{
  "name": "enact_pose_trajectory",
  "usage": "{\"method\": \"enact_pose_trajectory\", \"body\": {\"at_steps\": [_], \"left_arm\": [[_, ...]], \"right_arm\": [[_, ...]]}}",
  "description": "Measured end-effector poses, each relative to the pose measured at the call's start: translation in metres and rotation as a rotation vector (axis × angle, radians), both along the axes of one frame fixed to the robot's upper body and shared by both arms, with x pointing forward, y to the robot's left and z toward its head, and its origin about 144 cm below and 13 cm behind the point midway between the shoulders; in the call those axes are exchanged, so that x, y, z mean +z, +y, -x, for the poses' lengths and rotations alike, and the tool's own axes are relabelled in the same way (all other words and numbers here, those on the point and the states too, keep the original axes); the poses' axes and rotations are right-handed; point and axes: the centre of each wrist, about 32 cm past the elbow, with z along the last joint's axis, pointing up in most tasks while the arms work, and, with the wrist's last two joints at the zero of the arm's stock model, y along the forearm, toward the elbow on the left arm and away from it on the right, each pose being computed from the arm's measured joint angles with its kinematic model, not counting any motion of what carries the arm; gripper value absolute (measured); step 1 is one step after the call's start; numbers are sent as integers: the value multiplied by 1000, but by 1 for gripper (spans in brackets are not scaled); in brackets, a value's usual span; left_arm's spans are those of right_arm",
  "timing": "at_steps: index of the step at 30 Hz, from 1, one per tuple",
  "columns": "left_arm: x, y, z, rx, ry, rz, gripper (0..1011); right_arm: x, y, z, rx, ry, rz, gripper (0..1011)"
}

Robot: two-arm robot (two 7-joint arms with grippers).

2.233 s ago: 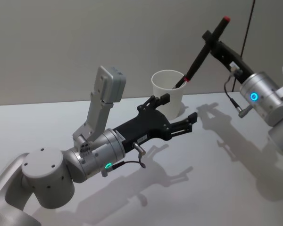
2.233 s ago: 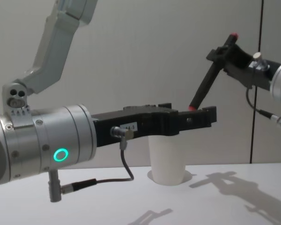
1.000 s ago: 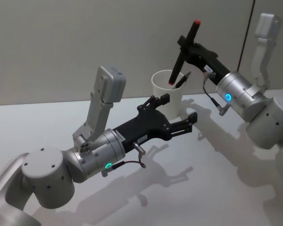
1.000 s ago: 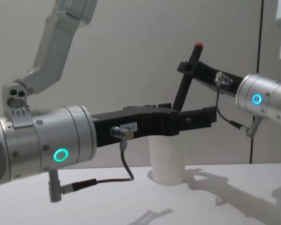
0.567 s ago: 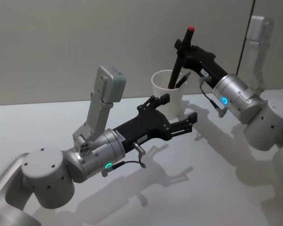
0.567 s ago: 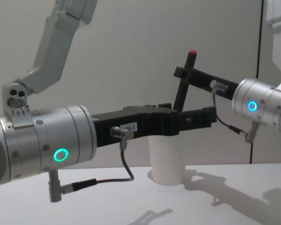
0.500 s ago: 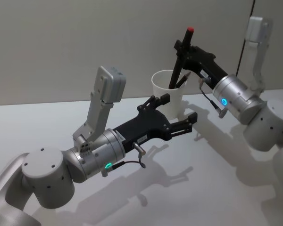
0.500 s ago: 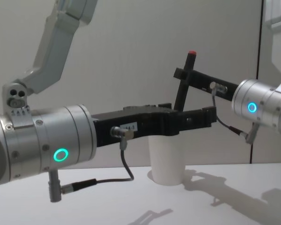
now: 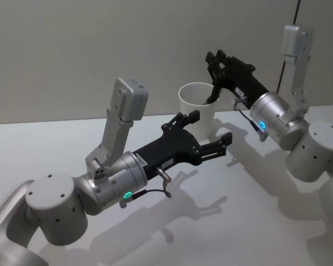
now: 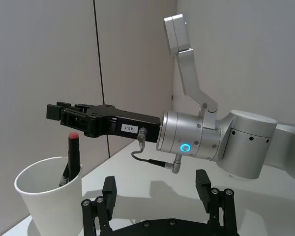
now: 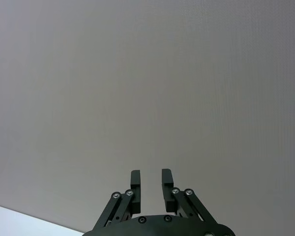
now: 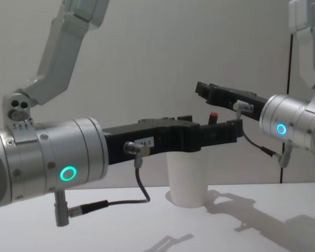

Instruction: Place the pen into the pen holder.

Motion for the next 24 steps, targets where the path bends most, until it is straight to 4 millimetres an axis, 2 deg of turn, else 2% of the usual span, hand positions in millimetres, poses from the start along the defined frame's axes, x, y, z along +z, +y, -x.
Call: {"method": "enact_pose_trajectory", "body": {"at_steps": [2, 5, 6, 9, 12, 13, 24], "left_arm": [[0, 0, 0, 0, 0, 0, 1001], [0, 0, 0, 0, 0, 0, 1001], [0, 0, 0, 0, 0, 0, 1001], [0, 0, 0, 0, 0, 0, 1001], [0, 0, 0, 0, 0, 0, 1001], [0, 0, 0, 0, 0, 0, 1001], [0, 0, 0, 0, 0, 0, 1001]], "right_arm": [[0, 0, 0, -4, -5, 8, 261], [-1, 1, 0, -11, -13, 22, 380], [-1, 1, 1, -13, -16, 27, 380], [-1, 1, 1, -17, -21, 35, 518], [-2, 1, 1, -20, -25, 43, 579], [-2, 1, 1, -22, -28, 46, 639], [-3, 1, 1, -29, -36, 60, 958]]}}
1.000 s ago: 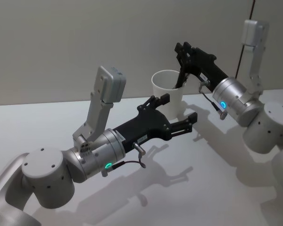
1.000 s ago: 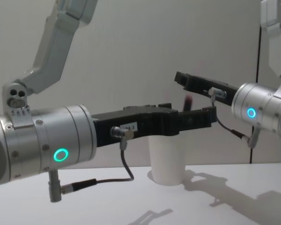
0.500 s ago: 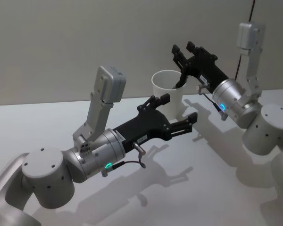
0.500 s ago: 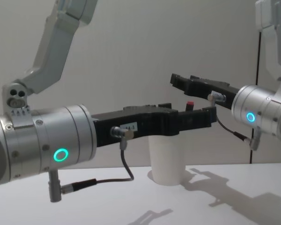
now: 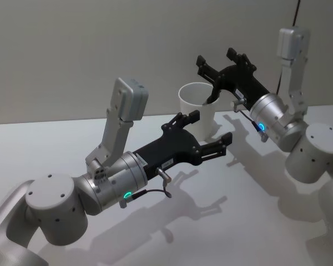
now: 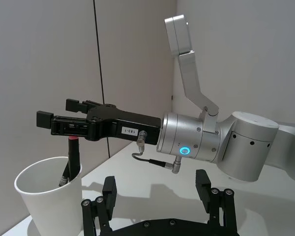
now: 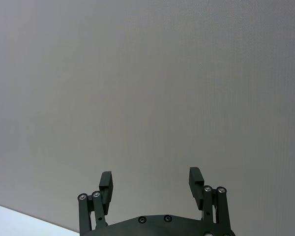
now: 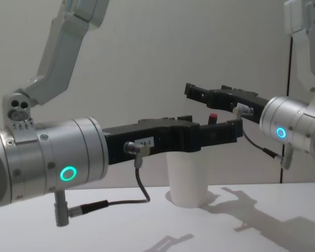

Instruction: Place the pen into the pen holder.

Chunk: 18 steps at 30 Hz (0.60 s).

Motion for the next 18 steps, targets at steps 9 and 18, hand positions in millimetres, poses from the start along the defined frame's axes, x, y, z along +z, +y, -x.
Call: {"method": "enact_pose_trajectory", "body": {"at_steps": [9, 18], "left_arm": [[0, 0, 0, 0, 0, 0, 1001], [0, 0, 0, 0, 0, 0, 1001]], "right_arm": [[0, 0, 0, -2, -3, 6, 1001], [0, 0, 0, -3, -5, 8, 1001]]}}
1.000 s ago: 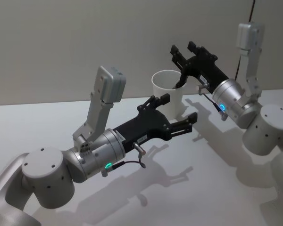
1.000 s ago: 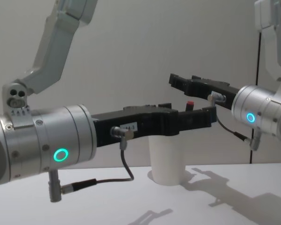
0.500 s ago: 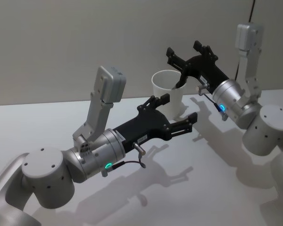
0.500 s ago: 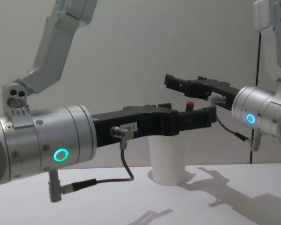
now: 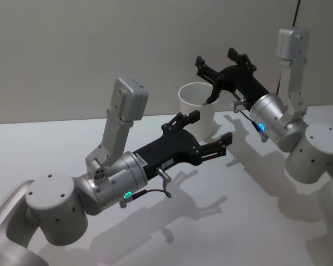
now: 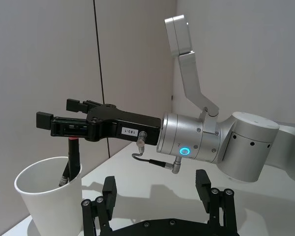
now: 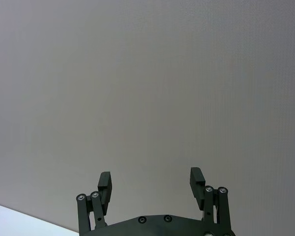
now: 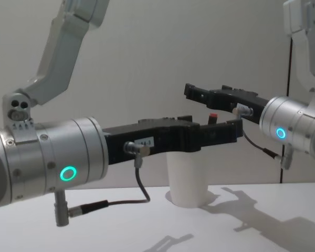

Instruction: Place the pen into the pen holder.

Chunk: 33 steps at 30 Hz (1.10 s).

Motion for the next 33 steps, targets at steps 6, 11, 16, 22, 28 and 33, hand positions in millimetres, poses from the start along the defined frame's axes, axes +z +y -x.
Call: {"method": "enact_pose_trajectory", "body": {"at_steps": [6, 11, 16, 22, 28, 33], "left_arm": [[0, 0, 0, 0, 0, 0, 1001], [0, 0, 0, 0, 0, 0, 1001], [0, 0, 0, 0, 0, 0, 1001], [0, 0, 0, 2, -1, -1, 1000], [-1, 0, 0, 40, -14, -18, 1001], [-3, 1, 1, 104, -37, -46, 1001]], "right_arm": [[1, -1, 1, -2, -3, -3, 1001], [3, -4, 5, -11, -8, -11, 1001], [6, -8, 11, -27, -13, -20, 1001], [5, -8, 12, -29, -12, -20, 1001], [2, -13, 19, -42, -6, -15, 1001], [-3, -19, 29, -56, 2, -5, 1001]]}}
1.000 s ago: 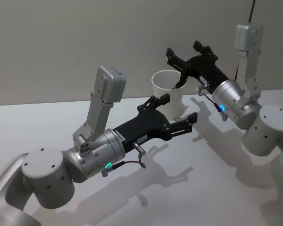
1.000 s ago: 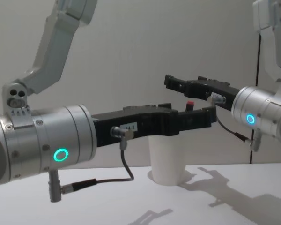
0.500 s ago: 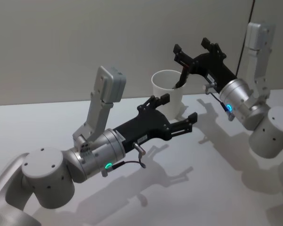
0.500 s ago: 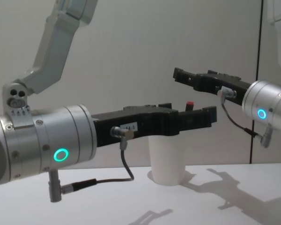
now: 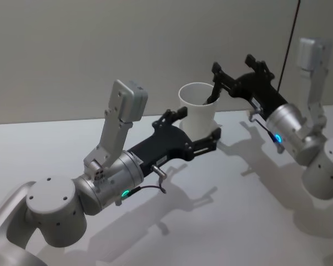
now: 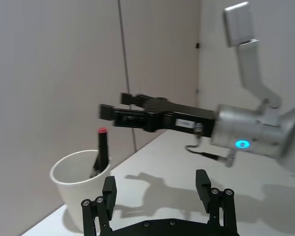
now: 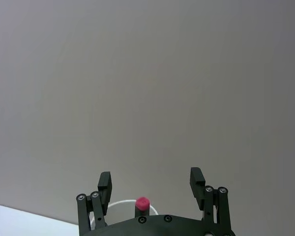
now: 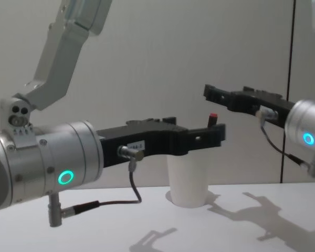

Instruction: Place the pen into the pen holder.

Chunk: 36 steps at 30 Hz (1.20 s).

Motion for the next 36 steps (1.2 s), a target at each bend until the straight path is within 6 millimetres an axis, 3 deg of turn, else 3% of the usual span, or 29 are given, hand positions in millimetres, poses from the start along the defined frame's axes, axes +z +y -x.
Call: {"method": "enact_pose_trajectory", "body": {"at_steps": [24, 36], "left_arm": [[-12, 3, 4, 314, -150, -121, 1001], [-14, 4, 5, 377, -189, -141, 1001]], "right_arm": [[-16, -30, 64, -83, 41, 71, 1001], [-18, -42, 98, -118, 58, 115, 1001]]}}
